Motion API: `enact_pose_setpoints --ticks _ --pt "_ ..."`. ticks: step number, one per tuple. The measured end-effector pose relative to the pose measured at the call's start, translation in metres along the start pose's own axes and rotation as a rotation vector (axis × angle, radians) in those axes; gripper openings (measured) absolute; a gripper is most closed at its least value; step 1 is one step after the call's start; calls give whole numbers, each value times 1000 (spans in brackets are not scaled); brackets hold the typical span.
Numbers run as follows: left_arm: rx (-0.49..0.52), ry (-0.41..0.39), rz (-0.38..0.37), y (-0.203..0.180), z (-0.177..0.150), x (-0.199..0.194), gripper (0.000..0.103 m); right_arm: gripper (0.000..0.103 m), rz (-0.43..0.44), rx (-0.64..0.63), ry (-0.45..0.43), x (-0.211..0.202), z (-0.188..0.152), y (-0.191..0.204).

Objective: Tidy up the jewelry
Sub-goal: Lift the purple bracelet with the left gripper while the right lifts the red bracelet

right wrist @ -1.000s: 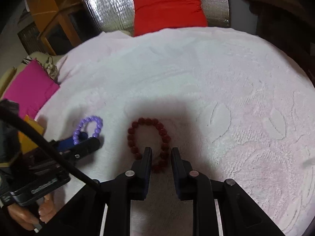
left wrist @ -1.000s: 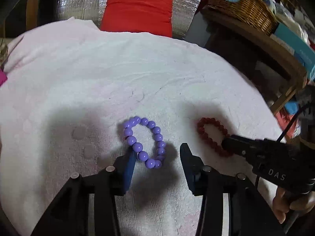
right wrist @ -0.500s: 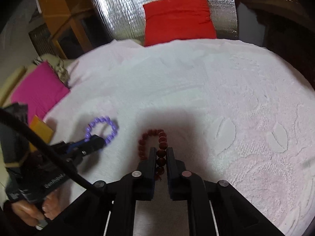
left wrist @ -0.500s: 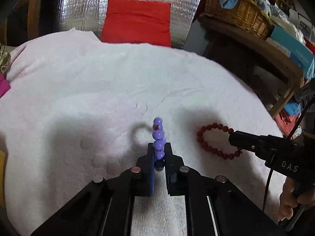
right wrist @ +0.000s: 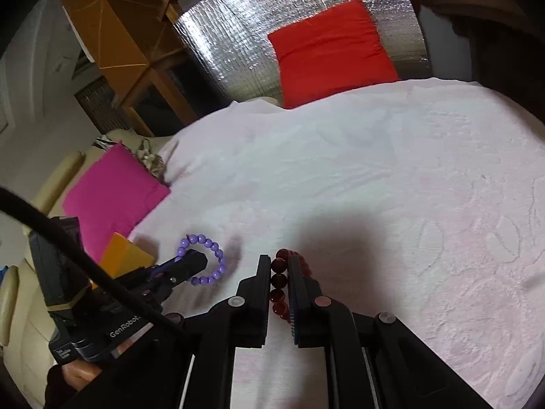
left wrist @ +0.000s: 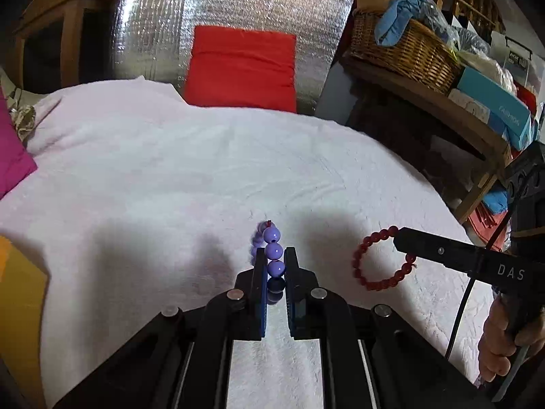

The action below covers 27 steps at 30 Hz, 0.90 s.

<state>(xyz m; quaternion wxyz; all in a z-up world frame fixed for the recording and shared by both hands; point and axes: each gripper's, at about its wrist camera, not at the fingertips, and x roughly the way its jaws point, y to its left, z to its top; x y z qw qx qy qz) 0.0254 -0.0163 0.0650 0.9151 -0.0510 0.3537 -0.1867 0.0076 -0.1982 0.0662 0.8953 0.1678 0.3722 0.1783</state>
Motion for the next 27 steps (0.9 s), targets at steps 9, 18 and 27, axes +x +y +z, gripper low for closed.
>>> enact_pose_setpoints --ticks 9,18,27 --pt "-34 -34 72 22 1 -35 10 10 69 -17 -37 2 -4 33" --pt "-51 -75 212 41 0 -67 10 10 102 -39 -41 10 -9 61" --pt "-83 -95 288 65 -7 -94 10 10 136 -86 -47 16 -15 98"
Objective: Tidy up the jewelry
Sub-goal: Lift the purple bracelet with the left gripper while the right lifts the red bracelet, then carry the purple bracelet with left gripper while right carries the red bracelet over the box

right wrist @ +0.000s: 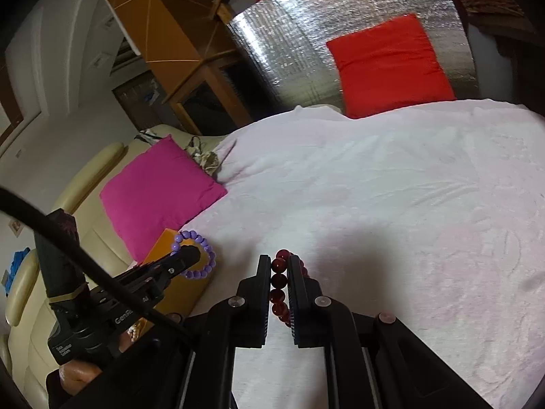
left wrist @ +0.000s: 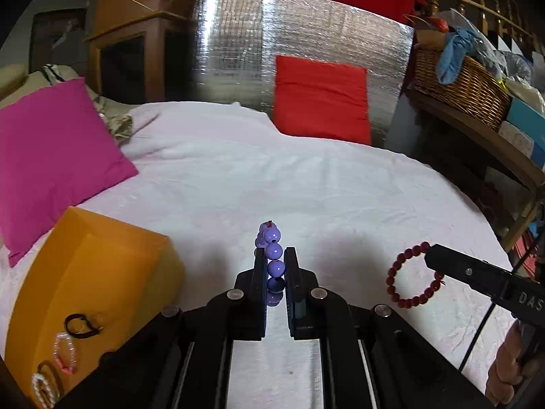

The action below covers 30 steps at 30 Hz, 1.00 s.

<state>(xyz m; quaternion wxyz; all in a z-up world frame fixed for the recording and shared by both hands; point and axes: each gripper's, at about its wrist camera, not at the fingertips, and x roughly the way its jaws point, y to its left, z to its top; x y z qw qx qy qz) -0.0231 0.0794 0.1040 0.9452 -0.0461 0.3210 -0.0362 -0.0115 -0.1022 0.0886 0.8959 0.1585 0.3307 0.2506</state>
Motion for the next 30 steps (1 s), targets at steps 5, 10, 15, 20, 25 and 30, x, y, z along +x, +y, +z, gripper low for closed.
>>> enact_pose_setpoints --ticks 5,10,15,20,25,30 --pt "-11 -20 29 9 0 -10 10 10 3 -43 -8 0 -6 20" --pt "-23 -46 57 22 1 -20 10 10 13 -75 -9 -1 -10 37" --pt "-52 -63 69 35 4 -28 10 10 5 -131 -4 1 -13 60" --pt "-86 -82 87 52 7 -37 10 10 7 -173 4 8 -9 85" --pt "-133 -97 95 72 8 -47 10 10 10 -239 7 14 -3 117" --pt "-170 -108 113 92 7 -54 10 10 18 -292 9 23 1 147"
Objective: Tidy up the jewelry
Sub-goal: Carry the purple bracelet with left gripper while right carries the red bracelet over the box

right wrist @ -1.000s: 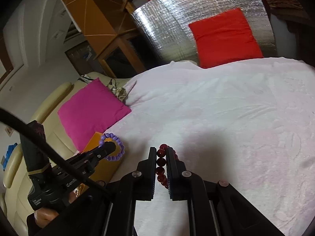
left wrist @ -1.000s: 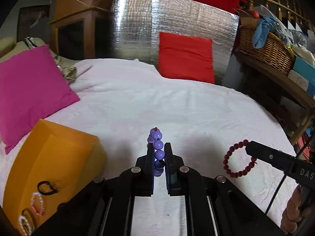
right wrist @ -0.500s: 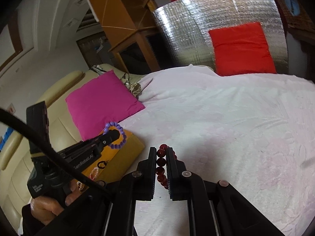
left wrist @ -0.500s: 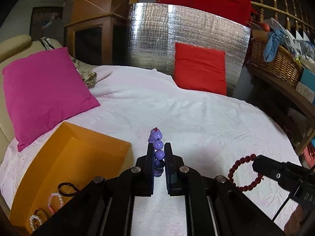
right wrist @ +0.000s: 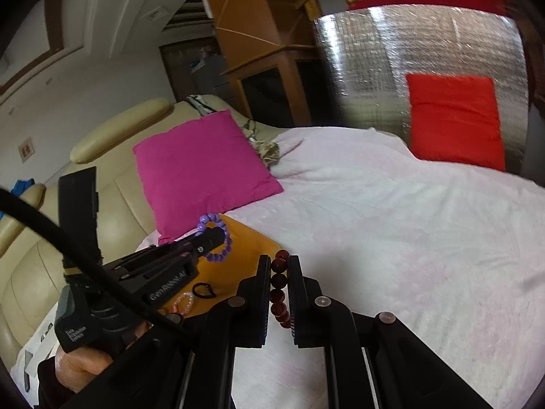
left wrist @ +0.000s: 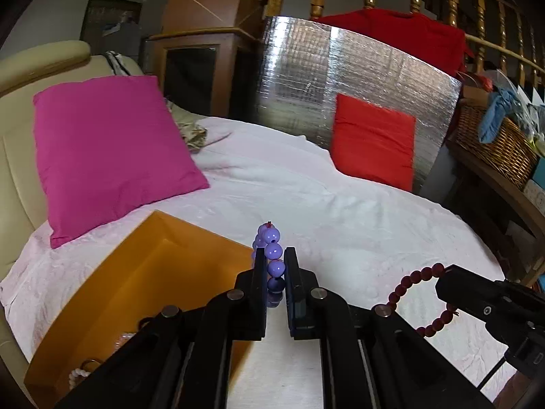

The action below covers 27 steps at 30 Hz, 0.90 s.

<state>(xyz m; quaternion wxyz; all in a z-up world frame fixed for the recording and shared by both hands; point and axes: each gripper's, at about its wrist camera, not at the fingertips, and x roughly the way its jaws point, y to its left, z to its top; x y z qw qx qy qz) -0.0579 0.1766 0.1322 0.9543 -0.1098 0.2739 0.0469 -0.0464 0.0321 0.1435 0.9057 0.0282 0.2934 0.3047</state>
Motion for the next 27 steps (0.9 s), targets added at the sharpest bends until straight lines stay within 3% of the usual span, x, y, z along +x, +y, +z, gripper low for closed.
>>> enact_pose_setpoints --ticks 16,22,27 --pt "-78 15 98 68 7 5 10 11 40 -94 46 51 21 64" --pt "-102 124 46 110 5 38 10 10 60 -77 80 79 28 71" --pt "-173 141 23 136 7 51 10 10 66 -62 117 105 29 74"
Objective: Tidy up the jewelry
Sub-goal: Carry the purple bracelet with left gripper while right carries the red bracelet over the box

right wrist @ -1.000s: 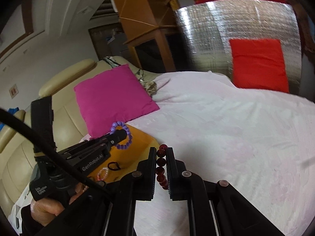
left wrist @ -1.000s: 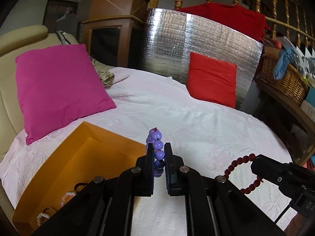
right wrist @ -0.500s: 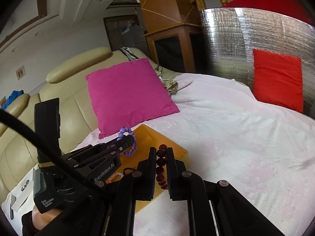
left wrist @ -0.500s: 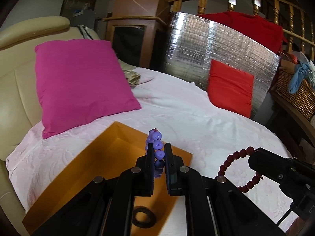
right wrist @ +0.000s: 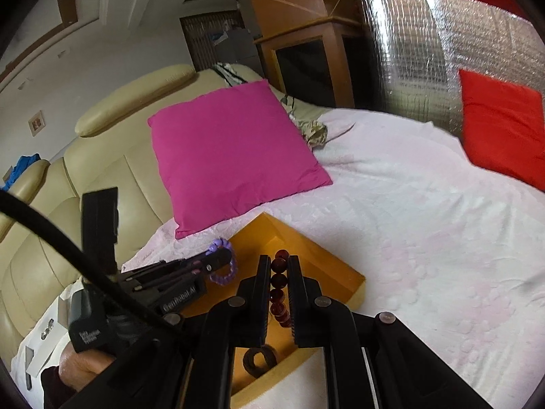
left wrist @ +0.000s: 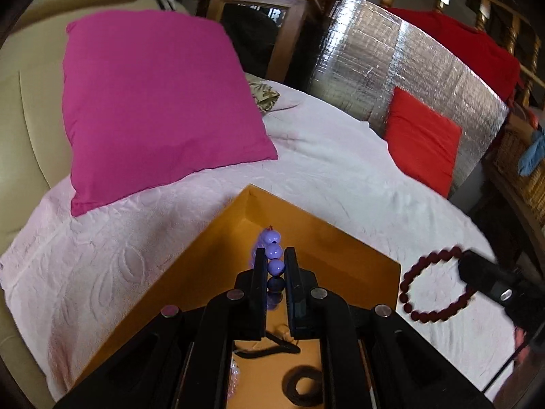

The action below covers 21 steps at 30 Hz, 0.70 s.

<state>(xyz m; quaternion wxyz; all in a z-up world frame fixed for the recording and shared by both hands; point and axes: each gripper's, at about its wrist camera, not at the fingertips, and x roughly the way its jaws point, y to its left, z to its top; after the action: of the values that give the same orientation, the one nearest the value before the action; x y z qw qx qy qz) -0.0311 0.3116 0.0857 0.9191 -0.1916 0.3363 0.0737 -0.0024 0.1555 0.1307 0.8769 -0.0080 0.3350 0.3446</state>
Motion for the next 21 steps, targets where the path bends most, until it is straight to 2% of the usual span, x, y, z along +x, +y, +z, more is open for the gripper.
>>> enact_pose_setpoints --ticks 2,15,17,19,21 --pt "-8 8 -1 2 0 4 10 10 2 8 18 11 0 0" --pt "-36 226 23 15 -15 70 10 11 29 146 157 80 -22 -15" --pt "-43 252 48 18 -18 76 10 11 45 193 171 87 -25 -19" --pt "-41 265 91 22 -20 78 10 11 17 206 168 90 -28 -24" --pt "-57 267 114 27 -19 76 18 12 -2 225 177 94 -30 -30"
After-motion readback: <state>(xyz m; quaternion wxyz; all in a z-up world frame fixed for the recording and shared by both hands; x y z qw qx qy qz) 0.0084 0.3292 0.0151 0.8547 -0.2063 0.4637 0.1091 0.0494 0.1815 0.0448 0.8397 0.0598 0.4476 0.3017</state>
